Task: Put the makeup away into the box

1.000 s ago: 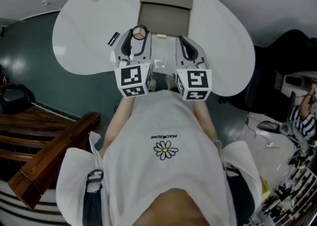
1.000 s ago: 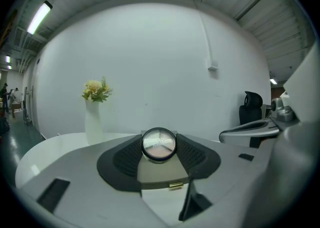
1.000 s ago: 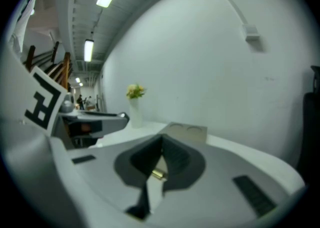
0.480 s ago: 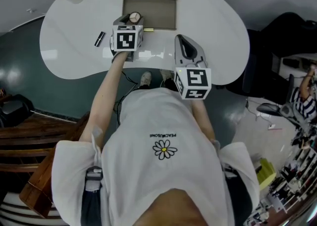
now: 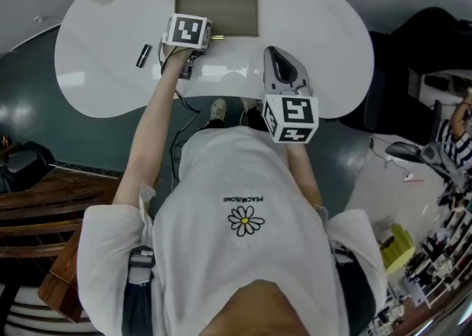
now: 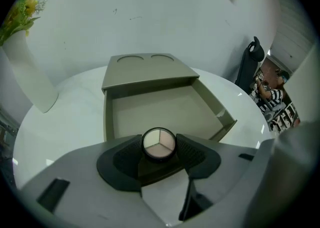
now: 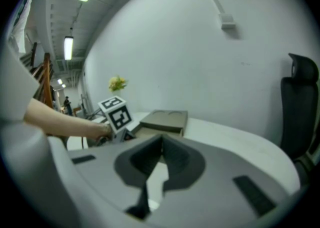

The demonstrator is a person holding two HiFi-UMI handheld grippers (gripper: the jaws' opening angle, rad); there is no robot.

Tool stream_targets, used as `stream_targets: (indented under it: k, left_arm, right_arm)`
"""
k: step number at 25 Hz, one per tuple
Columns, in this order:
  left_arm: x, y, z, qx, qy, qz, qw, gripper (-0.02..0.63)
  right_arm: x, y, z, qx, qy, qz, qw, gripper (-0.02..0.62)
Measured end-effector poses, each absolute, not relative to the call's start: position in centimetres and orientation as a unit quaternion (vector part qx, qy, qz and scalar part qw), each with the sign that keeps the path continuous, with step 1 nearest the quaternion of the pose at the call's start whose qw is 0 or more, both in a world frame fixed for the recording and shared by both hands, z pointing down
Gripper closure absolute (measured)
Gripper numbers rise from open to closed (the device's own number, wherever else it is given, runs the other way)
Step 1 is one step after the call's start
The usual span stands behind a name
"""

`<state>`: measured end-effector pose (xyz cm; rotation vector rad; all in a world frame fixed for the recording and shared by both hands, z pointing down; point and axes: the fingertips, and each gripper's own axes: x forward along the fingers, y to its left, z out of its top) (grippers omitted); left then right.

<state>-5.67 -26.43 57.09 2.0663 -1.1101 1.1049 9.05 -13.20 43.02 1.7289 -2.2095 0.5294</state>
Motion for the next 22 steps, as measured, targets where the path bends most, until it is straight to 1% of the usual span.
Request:
stream_targets:
  k: [2, 7, 10, 12, 13, 22]
  left_arm:
    - [-6.1, -25.3, 57.5, 0.747, -0.407, 0.431, 0.300, 0.379]
    - [-6.0, -24.7, 58.0, 0.736, -0.396, 0.443, 0.324, 0.376]
    - [-5.7, -25.0, 57.8, 0.746, -0.391, 0.432, 0.323, 0.370]
    - [-5.5, -24.9, 57.9, 0.747, -0.392, 0.428, 0.325, 0.339]
    - [-5.6, -24.8, 57.9, 0.744, -0.394, 0.430, 0.327, 0.336]
    - [-5.1, -25.3, 56.4, 0.753, -0.407, 0.397, 0.331, 0.336]
  right_arm:
    - [8.7, -13.3, 43.1, 0.595, -0.769, 0.184, 0.143, 0.566]
    - [8.1, -13.1, 43.2, 0.585, -0.777, 0.182, 0.147, 0.566]
    - [8.1, -13.0, 43.3, 0.584, -0.777, 0.180, 0.148, 0.566]
    - [8.1, -12.9, 43.3, 0.584, -0.777, 0.181, 0.148, 0.566]
    - [8.1, -12.9, 43.3, 0.584, -0.777, 0.181, 0.148, 0.566]
    - [8.0, -12.6, 42.9, 0.582, -0.781, 0.173, 0.149, 0.566]
